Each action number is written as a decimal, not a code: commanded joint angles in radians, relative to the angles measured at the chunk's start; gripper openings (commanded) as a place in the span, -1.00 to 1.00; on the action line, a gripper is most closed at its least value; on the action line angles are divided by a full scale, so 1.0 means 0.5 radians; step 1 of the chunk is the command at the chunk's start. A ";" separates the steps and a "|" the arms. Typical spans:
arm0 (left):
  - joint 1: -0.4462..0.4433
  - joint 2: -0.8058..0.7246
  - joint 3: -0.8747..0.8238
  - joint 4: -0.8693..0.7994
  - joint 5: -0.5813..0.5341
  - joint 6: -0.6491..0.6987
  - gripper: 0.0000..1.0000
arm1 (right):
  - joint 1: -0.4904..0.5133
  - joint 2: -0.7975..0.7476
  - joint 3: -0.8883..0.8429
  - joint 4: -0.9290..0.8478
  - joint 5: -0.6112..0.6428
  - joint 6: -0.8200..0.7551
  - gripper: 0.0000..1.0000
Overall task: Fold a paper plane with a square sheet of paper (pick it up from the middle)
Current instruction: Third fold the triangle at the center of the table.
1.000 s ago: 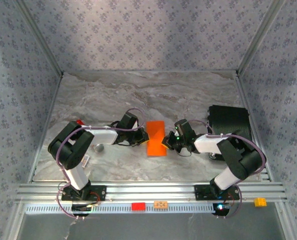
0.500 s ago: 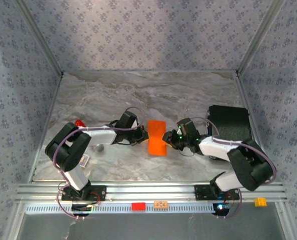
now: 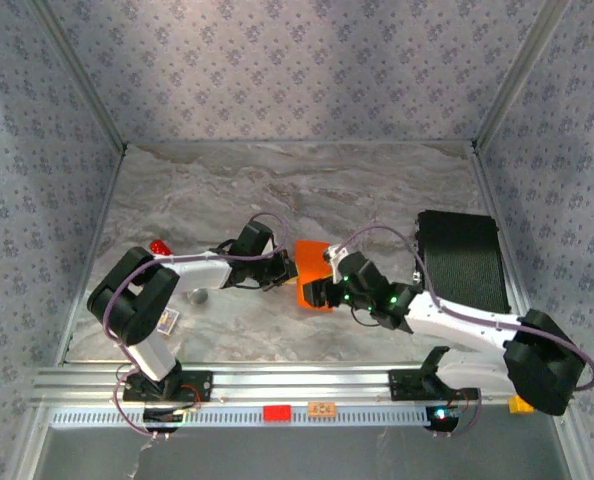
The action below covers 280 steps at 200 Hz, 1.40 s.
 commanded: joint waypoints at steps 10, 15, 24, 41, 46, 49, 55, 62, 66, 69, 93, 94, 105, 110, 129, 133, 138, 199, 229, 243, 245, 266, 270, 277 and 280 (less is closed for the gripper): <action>0.021 -0.086 0.002 -0.036 0.033 -0.014 -1.00 | 0.286 0.138 -0.010 0.045 0.491 -0.612 0.33; 0.019 -0.083 0.005 -0.039 0.033 -0.012 -1.00 | 0.327 0.158 -0.008 0.071 0.533 -0.662 0.32; 0.020 -0.083 0.004 -0.042 0.033 -0.009 -1.00 | 0.395 0.194 -0.013 0.118 0.592 -0.740 0.32; 0.020 -0.081 0.002 -0.039 0.033 -0.007 -1.00 | 0.497 0.271 -0.028 0.233 0.724 -0.862 0.33; 0.020 -0.083 0.002 -0.039 0.034 -0.005 -1.00 | 0.527 0.294 -0.036 0.272 0.773 -0.892 0.34; 0.021 -0.082 0.003 -0.039 0.033 -0.007 -1.00 | 0.542 0.310 -0.040 0.297 0.794 -0.909 0.35; 0.018 -0.082 0.002 -0.039 0.031 -0.006 -1.00 | 0.568 0.346 -0.046 0.344 0.820 -0.940 0.35; 0.019 -0.083 0.004 -0.039 0.031 -0.010 -1.00 | 0.601 0.389 -0.047 0.385 0.862 -0.968 0.35; 0.020 -0.083 0.000 -0.038 0.032 -0.010 -1.00 | 0.616 0.416 -0.045 0.402 0.900 -0.978 0.36; 0.020 -0.081 -0.002 -0.037 0.033 -0.010 -1.00 | 0.628 0.433 -0.044 0.418 0.931 -0.981 0.36; 0.021 -0.091 -0.005 -0.038 0.032 -0.010 -1.00 | 0.687 0.564 -0.002 0.428 1.105 -1.005 0.37; 0.019 -0.092 -0.008 -0.039 0.031 -0.008 -1.00 | 0.690 0.570 0.000 0.430 1.109 -1.006 0.37; 0.021 -0.092 -0.007 -0.042 0.026 -0.009 -1.00 | 0.710 0.617 0.013 0.449 1.180 -1.018 0.38; 0.018 -0.092 -0.007 -0.042 0.024 -0.010 -1.00 | 0.714 0.638 0.019 0.458 1.213 -1.019 0.39; 0.018 -0.086 0.002 -0.044 0.027 -0.007 -1.00 | 0.732 0.699 0.031 0.465 1.292 -1.031 0.35; 0.020 -0.086 0.003 -0.045 0.026 -0.006 -1.00 | 0.738 0.704 0.034 0.463 1.310 -1.028 0.33; 0.020 -0.086 0.002 -0.045 0.027 -0.006 -1.00 | 0.744 0.710 0.034 0.459 1.322 -1.028 0.29; 0.019 -0.074 0.007 -0.052 0.027 0.000 -1.00 | 0.766 0.627 -0.044 0.528 1.316 -1.003 -0.21; 0.021 -0.082 0.007 -0.060 0.018 0.005 -1.00 | 0.766 0.614 -0.053 0.495 1.328 -0.991 -0.36; 0.020 -0.080 0.006 -0.060 0.017 0.005 -1.00 | 0.766 0.609 -0.057 0.487 1.330 -0.988 -0.45; 0.020 -0.079 0.008 -0.060 0.017 0.005 -1.00 | 0.766 0.607 -0.056 0.487 1.328 -0.988 -0.46; 0.019 -0.078 0.008 -0.064 0.018 0.008 -1.00 | 0.766 0.605 -0.056 0.484 1.318 -0.985 -0.53; 0.019 -0.077 0.008 -0.064 0.016 0.010 -1.00 | 0.765 0.605 -0.056 0.484 1.319 -0.989 -0.56; 0.020 -0.077 0.009 -0.064 0.018 0.006 -1.00 | 0.766 0.604 -0.056 0.484 1.322 -0.991 -0.58; 0.020 -0.077 0.007 -0.064 0.018 0.007 -1.00 | 0.765 0.605 -0.057 0.481 1.322 -0.991 -0.59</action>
